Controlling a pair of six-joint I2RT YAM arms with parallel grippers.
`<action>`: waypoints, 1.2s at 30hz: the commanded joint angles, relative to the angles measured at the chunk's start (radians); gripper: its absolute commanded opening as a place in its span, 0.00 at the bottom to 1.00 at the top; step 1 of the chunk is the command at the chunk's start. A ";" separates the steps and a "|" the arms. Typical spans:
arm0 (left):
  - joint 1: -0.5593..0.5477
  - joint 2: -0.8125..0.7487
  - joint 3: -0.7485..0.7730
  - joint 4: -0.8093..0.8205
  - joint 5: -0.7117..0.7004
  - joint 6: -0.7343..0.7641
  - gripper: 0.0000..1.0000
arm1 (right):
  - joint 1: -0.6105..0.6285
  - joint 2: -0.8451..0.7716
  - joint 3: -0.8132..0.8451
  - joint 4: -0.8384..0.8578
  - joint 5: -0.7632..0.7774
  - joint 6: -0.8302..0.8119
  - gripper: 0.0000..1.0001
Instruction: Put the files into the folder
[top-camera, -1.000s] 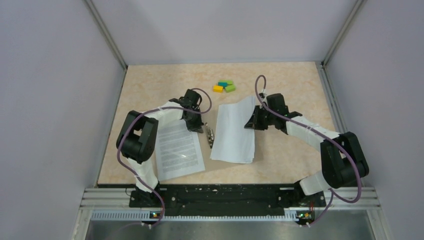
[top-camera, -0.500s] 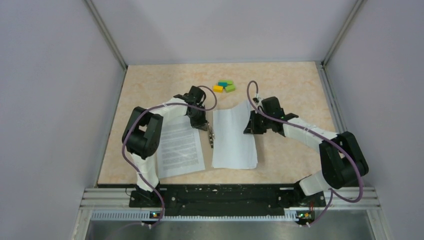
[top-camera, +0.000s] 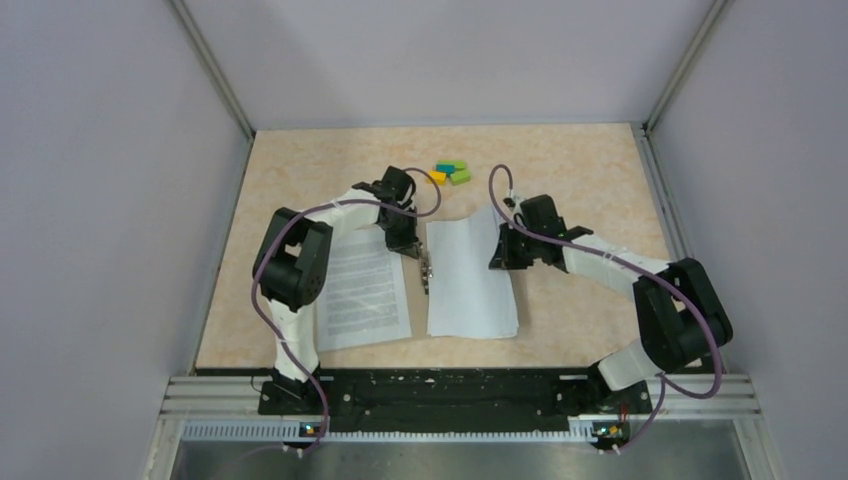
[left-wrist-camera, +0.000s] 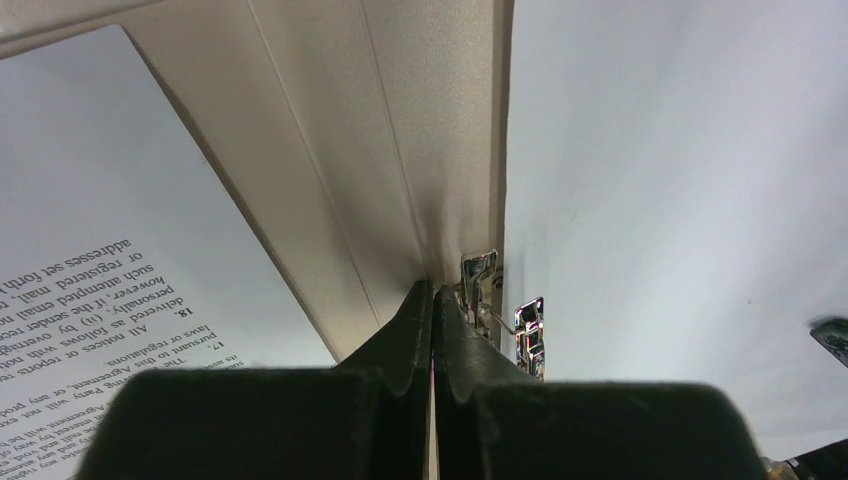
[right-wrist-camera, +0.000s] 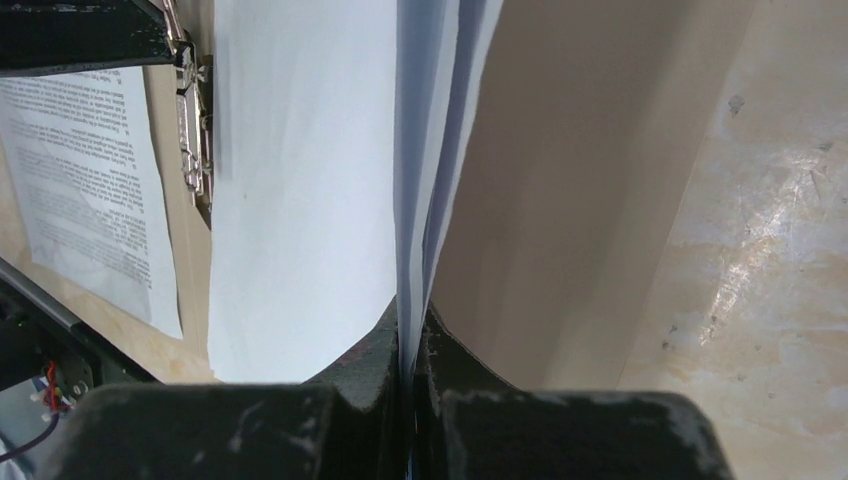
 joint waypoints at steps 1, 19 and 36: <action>-0.006 0.047 0.038 -0.006 0.005 0.031 0.00 | 0.018 0.032 0.043 0.064 0.005 -0.025 0.00; -0.006 0.078 0.113 -0.051 -0.022 0.047 0.00 | 0.006 0.091 0.085 -0.026 0.194 -0.037 0.37; -0.006 0.086 0.118 -0.056 -0.019 0.056 0.00 | -0.099 0.185 0.079 0.104 0.060 0.051 0.71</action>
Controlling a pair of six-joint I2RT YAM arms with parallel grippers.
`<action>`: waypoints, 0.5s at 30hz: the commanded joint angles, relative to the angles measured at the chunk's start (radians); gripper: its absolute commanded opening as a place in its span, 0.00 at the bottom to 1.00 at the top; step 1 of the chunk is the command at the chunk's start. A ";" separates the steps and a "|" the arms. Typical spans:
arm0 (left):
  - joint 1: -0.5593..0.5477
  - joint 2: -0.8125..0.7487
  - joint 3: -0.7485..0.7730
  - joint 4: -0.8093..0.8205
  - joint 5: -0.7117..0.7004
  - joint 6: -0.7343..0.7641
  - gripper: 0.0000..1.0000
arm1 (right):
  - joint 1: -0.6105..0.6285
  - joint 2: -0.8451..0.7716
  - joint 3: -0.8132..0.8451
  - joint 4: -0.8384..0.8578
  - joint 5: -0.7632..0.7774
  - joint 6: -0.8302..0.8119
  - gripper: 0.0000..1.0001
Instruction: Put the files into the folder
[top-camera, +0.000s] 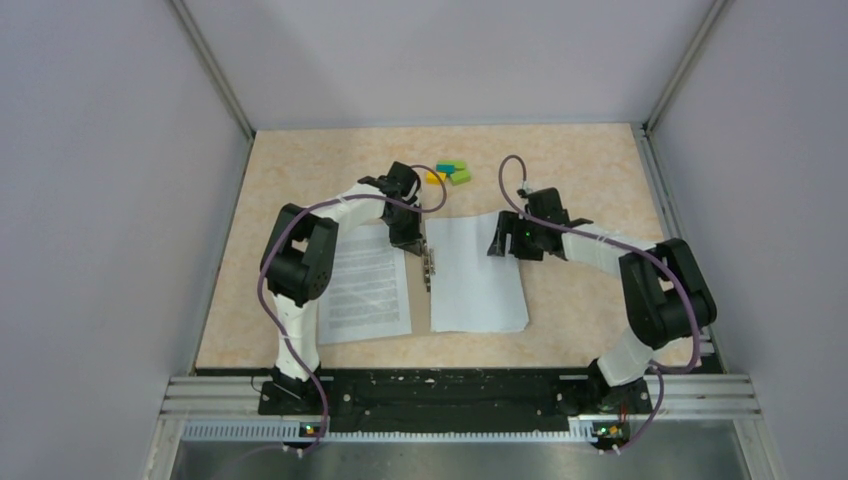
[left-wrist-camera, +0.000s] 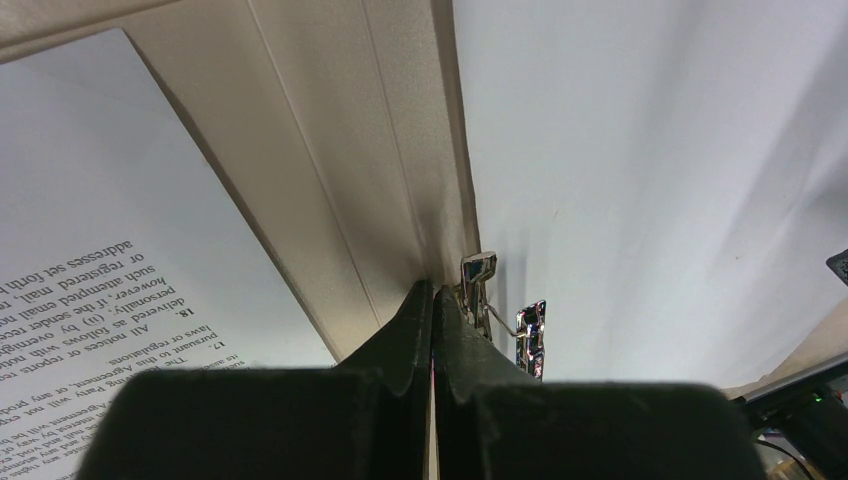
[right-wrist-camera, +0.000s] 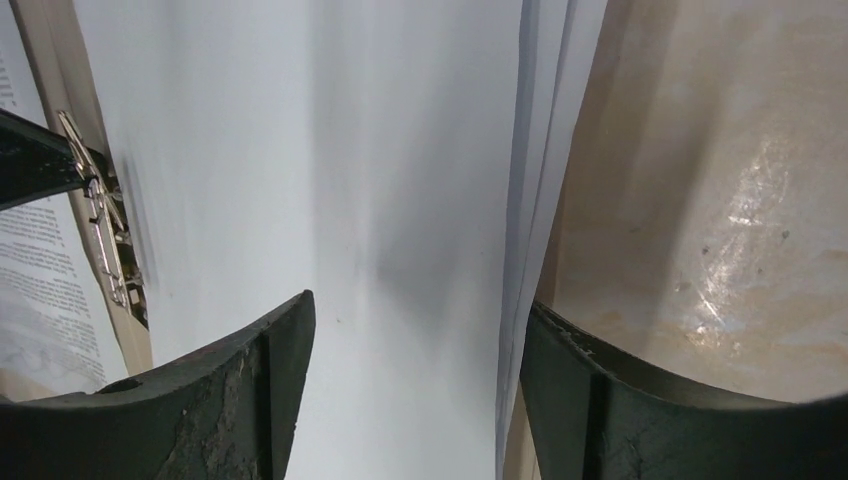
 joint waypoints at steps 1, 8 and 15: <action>-0.001 0.025 0.023 0.000 -0.030 0.023 0.00 | -0.008 0.059 0.042 0.046 -0.016 0.036 0.72; 0.000 0.040 0.041 -0.006 -0.033 0.024 0.00 | -0.011 0.101 0.063 0.041 -0.012 0.064 0.74; 0.000 0.034 0.059 -0.021 -0.061 0.019 0.00 | -0.013 0.082 0.041 -0.002 0.092 0.069 0.80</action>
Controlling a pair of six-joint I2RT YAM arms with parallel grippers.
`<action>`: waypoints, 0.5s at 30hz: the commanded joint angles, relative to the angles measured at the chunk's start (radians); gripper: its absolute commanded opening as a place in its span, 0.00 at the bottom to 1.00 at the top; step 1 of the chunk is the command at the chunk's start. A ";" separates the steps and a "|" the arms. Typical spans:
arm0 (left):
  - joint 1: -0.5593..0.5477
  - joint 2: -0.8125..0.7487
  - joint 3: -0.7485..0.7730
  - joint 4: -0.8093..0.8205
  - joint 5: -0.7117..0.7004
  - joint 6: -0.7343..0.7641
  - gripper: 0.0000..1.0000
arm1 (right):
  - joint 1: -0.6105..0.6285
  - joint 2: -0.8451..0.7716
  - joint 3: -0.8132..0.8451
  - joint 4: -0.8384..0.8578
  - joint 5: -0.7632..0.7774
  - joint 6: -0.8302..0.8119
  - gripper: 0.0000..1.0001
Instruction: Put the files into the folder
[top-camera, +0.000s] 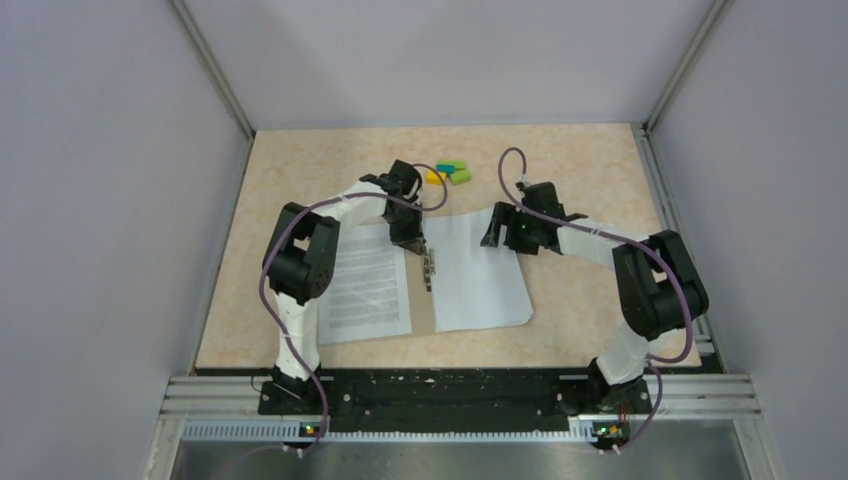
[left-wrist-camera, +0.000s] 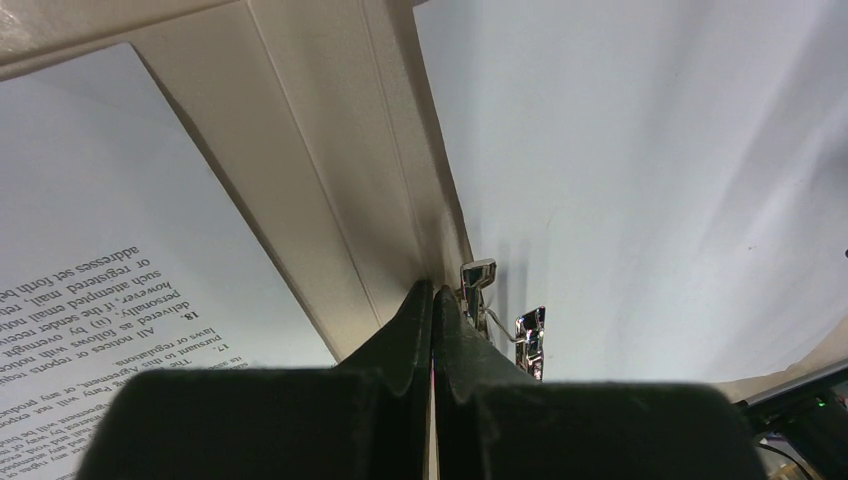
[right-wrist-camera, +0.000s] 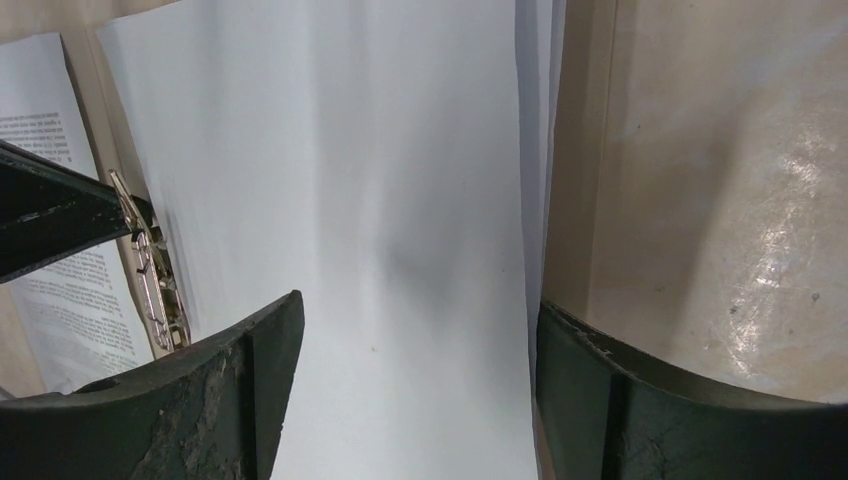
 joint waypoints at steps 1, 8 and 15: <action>0.000 0.014 0.031 0.002 -0.063 0.013 0.00 | -0.014 0.012 -0.018 -0.055 0.100 0.002 0.81; 0.002 0.008 0.070 -0.016 -0.115 -0.002 0.05 | -0.033 -0.012 -0.025 -0.061 0.119 0.012 0.85; 0.006 0.061 0.153 -0.026 -0.126 -0.011 0.08 | -0.076 -0.010 -0.016 -0.012 0.066 0.025 0.87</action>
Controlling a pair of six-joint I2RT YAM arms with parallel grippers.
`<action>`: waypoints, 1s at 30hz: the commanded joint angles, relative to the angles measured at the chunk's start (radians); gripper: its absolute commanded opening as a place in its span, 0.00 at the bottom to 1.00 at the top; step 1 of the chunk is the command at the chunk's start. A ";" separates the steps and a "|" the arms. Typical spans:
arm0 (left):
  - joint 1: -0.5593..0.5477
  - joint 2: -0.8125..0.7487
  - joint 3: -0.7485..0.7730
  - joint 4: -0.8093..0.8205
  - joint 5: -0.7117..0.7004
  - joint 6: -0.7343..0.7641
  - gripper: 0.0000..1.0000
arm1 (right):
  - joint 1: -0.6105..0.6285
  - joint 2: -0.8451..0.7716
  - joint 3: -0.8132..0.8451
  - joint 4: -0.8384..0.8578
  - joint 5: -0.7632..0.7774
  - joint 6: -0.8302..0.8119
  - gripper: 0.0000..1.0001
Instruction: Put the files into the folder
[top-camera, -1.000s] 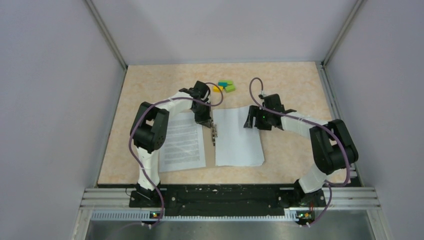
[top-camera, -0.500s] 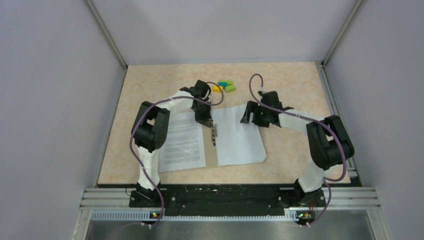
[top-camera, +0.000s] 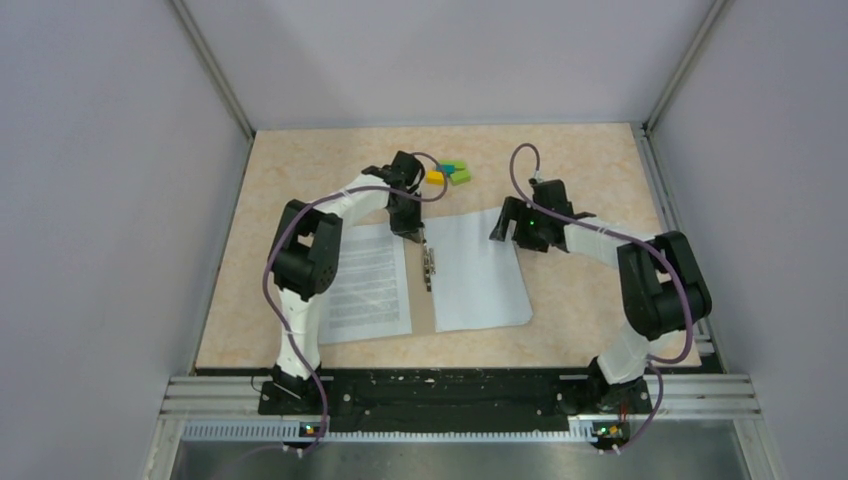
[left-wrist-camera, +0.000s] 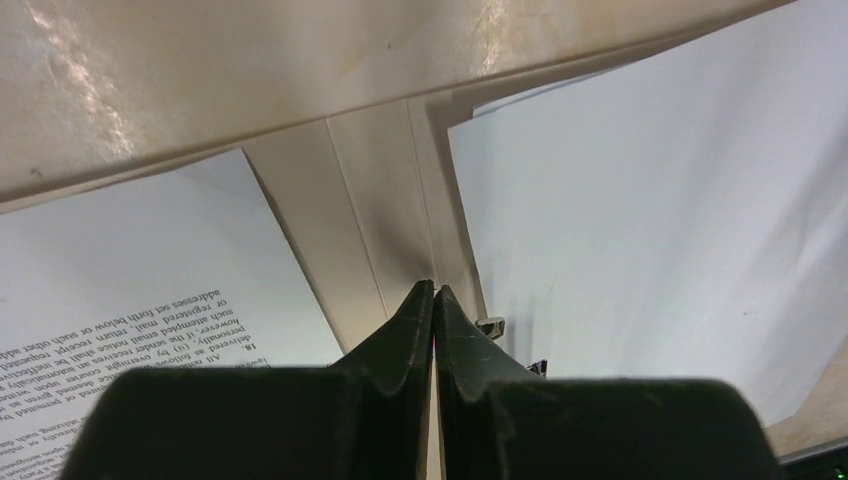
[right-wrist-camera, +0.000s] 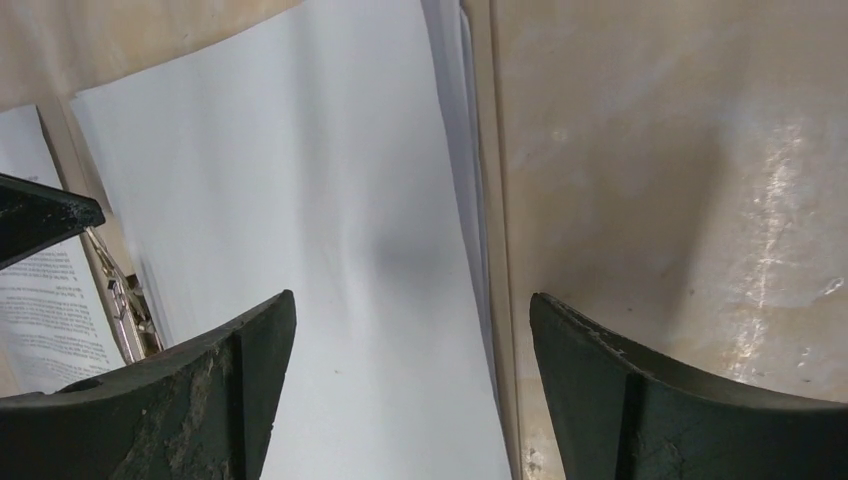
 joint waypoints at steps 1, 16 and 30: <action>0.007 0.039 0.083 -0.012 -0.026 -0.006 0.08 | -0.043 0.007 -0.004 -0.010 0.006 0.004 0.87; 0.011 0.105 0.163 -0.032 -0.033 -0.018 0.08 | 0.004 0.093 0.098 -0.004 0.054 0.005 0.87; 0.010 0.112 0.178 -0.032 -0.017 -0.022 0.07 | 0.094 0.109 0.138 -0.061 0.139 -0.007 0.86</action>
